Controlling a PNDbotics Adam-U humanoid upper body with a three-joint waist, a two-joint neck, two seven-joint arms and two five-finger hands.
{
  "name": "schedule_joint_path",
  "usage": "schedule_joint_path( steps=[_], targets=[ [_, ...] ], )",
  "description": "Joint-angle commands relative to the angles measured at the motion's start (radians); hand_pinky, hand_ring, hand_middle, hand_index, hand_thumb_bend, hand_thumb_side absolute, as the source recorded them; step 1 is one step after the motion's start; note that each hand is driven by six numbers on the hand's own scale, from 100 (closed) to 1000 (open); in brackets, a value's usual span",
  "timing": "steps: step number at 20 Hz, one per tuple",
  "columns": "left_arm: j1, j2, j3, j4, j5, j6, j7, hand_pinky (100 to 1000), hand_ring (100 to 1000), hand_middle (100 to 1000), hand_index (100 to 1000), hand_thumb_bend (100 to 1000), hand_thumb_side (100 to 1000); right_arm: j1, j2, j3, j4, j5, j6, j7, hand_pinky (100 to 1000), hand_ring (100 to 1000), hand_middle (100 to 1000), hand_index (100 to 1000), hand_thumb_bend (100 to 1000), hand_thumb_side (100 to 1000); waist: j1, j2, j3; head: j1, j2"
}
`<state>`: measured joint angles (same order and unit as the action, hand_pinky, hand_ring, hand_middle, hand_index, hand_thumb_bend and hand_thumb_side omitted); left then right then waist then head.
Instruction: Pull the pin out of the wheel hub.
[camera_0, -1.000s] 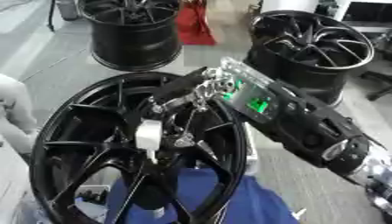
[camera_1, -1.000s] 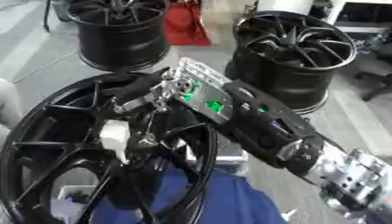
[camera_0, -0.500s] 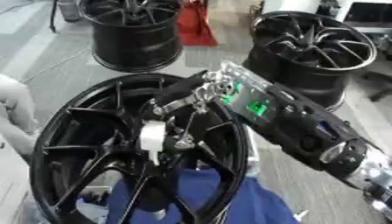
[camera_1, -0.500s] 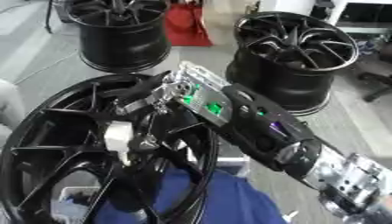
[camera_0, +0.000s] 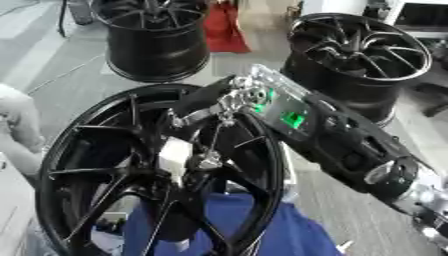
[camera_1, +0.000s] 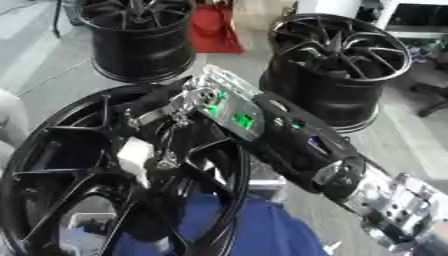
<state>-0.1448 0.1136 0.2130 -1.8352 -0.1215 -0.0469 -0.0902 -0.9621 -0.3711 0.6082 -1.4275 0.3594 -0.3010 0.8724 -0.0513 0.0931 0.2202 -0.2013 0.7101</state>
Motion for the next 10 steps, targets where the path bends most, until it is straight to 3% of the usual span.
schedule_joint_path(
  steps=[1, 6, 10],
  targets=[
    [-0.015, 0.015, -0.002, -0.015, 0.0, 0.0, -0.001, 614, 647, 660, 859, 127, 629, -0.037, -0.004, -0.025, -0.034, -0.024, -0.026, 0.035, 600, 537, 496, 544, 100, 100, 0.003, -0.013, 0.001, -0.004, -0.011],
    [-0.012, 0.02, 0.0, -0.013, -0.002, 0.001, -0.001, 615, 647, 660, 859, 128, 628, -0.075, -0.041, -0.056, -0.07, -0.083, 0.012, 0.032, 603, 533, 477, 523, 100, 100, -0.005, -0.023, -0.004, -0.002, -0.004],
    [-0.005, 0.031, 0.005, -0.011, -0.007, 0.003, 0.005, 615, 646, 660, 859, 129, 627, -0.094, -0.139, -0.102, -0.135, -0.183, 0.072, 0.015, 602, 530, 473, 518, 100, 100, -0.017, -0.039, -0.024, 0.01, 0.006]
  ],
)
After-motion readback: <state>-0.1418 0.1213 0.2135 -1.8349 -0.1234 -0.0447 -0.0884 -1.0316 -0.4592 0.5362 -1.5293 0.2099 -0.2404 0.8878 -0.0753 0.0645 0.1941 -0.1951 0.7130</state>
